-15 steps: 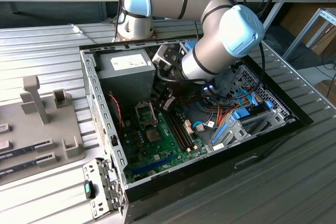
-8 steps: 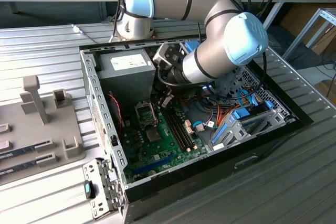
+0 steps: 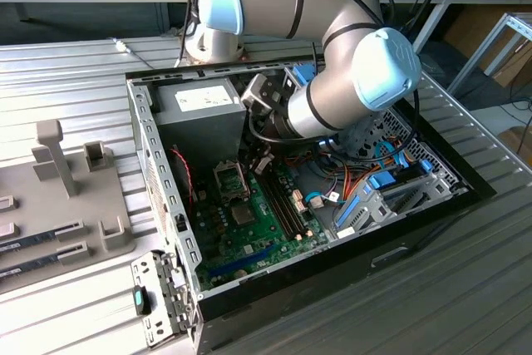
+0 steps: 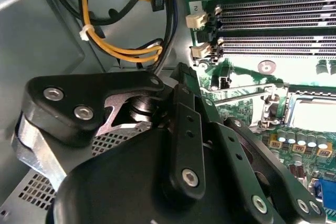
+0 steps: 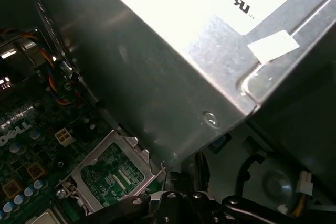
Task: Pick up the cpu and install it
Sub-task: 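Close the cpu cover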
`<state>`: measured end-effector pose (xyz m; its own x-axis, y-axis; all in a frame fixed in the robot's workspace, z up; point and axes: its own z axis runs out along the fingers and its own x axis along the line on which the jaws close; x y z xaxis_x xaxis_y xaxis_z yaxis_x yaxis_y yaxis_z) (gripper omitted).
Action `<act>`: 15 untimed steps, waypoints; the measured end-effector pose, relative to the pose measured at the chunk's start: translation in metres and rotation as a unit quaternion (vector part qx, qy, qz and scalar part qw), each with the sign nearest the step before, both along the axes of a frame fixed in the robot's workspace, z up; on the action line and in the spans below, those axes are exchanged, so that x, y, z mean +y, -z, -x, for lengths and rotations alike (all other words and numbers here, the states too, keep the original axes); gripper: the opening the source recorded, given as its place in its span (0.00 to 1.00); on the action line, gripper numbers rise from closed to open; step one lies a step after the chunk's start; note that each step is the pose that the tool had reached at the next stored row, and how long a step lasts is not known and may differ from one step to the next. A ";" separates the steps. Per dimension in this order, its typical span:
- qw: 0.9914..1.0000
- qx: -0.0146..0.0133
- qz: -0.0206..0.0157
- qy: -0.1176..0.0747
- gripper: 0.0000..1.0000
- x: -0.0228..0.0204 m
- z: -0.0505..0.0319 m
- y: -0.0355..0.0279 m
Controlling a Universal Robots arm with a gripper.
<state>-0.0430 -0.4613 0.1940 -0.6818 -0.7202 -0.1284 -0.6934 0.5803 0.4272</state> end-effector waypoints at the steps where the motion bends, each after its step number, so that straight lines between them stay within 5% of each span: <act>1: 1.000 0.000 0.000 0.000 0.11 -0.0008 0.0009 0.0002; 9: 1.000 0.000 -0.004 0.000 0.11 -0.0068 0.0057 -0.0003; 11: 1.000 0.000 -0.005 0.000 0.11 -0.0069 0.0057 -0.0065; 15: 1.000 0.000 -0.012 0.000 0.11 -0.0072 0.0060 -0.0109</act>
<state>-0.0489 -0.4685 0.2049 -0.6817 -0.7171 -0.1452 -0.6936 0.5702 0.4402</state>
